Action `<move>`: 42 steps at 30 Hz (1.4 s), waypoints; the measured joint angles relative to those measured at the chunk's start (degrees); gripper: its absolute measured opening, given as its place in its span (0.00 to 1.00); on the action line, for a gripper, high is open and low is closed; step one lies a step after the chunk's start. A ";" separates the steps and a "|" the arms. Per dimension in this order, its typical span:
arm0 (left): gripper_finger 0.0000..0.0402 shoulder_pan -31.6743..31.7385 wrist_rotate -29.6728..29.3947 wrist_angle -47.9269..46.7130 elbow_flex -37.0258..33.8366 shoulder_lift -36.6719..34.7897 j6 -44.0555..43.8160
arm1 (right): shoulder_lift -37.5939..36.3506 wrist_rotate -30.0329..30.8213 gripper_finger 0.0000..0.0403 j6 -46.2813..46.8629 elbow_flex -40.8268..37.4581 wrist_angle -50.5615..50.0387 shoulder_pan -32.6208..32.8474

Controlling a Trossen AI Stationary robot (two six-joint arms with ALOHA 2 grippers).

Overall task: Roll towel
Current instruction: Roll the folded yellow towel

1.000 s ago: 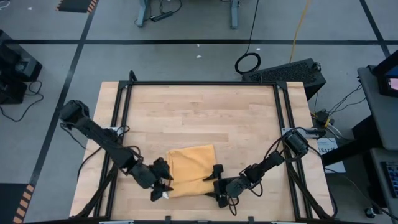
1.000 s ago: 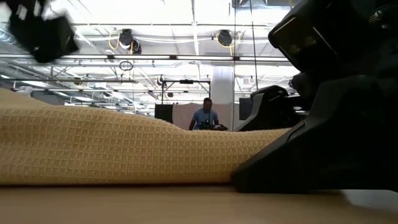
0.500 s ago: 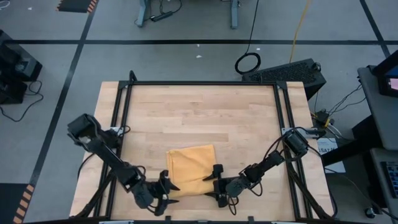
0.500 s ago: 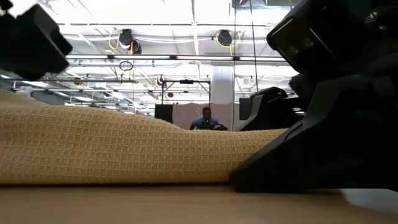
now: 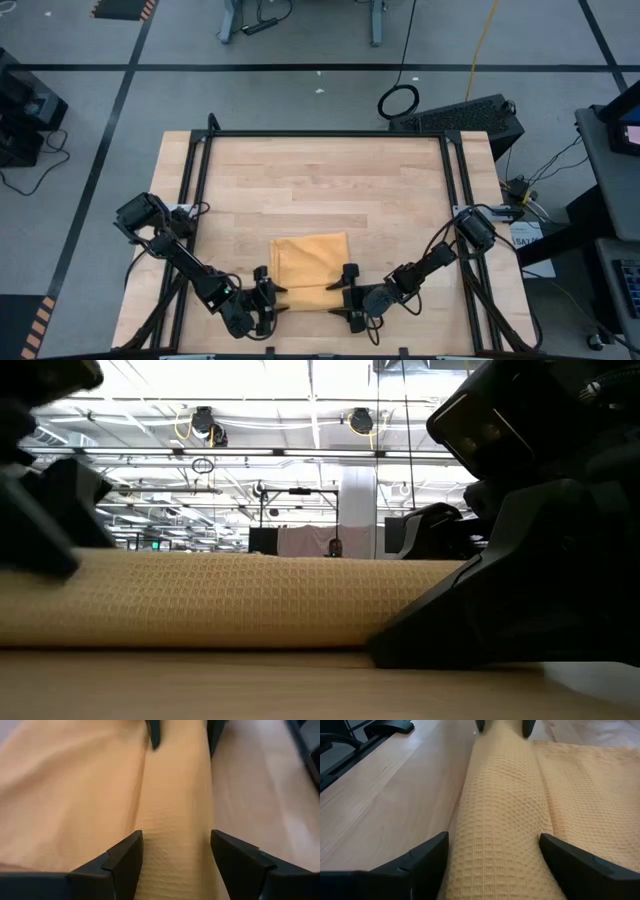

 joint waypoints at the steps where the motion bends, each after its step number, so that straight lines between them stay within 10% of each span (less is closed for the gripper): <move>1: 0.59 0.00 -0.22 0.03 0.00 -0.66 -0.02 | 0.00 0.00 0.74 0.02 0.00 -0.02 0.00; 14: 0.62 -0.66 0.21 0.03 0.00 -3.85 -3.15 | 0.02 0.04 0.74 1.47 0.00 -0.08 0.03; 25: 0.98 -2.51 -2.74 1.17 -0.02 -0.20 3.83 | 0.02 0.07 0.74 2.86 0.00 -0.42 0.04; 42: 0.86 -0.09 0.39 0.48 0.00 4.20 1.81 | 0.02 0.11 0.74 2.98 0.00 -0.48 0.04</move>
